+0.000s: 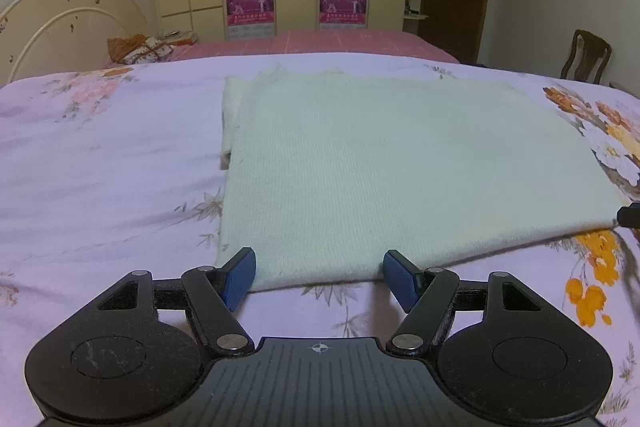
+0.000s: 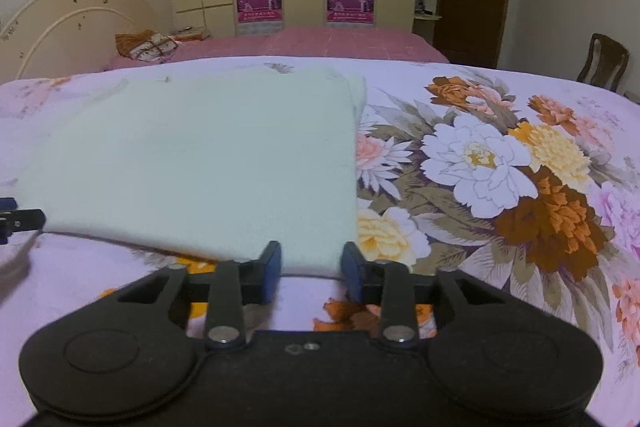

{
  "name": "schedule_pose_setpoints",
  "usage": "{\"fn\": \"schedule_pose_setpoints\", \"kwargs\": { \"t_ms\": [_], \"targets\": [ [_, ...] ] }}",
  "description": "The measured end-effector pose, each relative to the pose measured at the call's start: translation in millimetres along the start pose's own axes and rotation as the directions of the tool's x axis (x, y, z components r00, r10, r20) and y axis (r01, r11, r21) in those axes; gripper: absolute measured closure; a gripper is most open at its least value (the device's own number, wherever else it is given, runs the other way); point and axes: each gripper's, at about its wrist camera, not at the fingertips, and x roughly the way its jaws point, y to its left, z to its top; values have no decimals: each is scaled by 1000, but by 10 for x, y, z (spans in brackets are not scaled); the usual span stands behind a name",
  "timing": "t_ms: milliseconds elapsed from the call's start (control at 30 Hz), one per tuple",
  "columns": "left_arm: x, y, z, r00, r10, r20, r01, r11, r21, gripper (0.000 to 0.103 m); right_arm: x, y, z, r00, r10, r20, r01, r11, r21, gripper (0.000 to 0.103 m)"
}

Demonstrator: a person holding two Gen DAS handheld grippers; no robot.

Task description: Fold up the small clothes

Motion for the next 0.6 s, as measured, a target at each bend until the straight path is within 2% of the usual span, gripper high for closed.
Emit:
{"fn": "schedule_pose_setpoints", "kwargs": {
  "t_ms": [133,200,233,267,333,400,500,533,600],
  "targets": [
    [-130,50,-36,1000,-16,6,16,999,-46,33,-93,-9,-14,1000,16,5,-16,1000,15,76],
    [-221,136,-76,996,-84,37,89,985,-150,33,-139,-9,-10,1000,16,12,-17,1000,16,76],
    [-229,189,-102,992,-121,39,126,967,-221,33,-163,-8,-5,1000,20,15,-21,1000,18,76],
    [-212,250,-141,986,-160,37,163,936,-312,33,-187,-6,-2,999,27,20,-27,999,21,76],
    [-147,383,-259,973,-222,57,221,842,-493,33,-215,8,6,999,38,26,-38,999,21,76],
    [-113,502,-370,966,-228,123,254,737,-627,33,-236,40,22,998,50,30,-51,999,16,76],
    [-23,625,-472,955,-221,196,290,583,-759,33,-249,97,66,996,74,41,-74,997,8,76],
    [12,645,-481,955,-209,212,293,549,-783,33,-243,116,88,996,84,44,-84,996,8,76],
    [72,625,-471,958,-175,229,287,512,-810,33,-215,156,129,994,99,49,-100,995,11,76]
  ]
}}
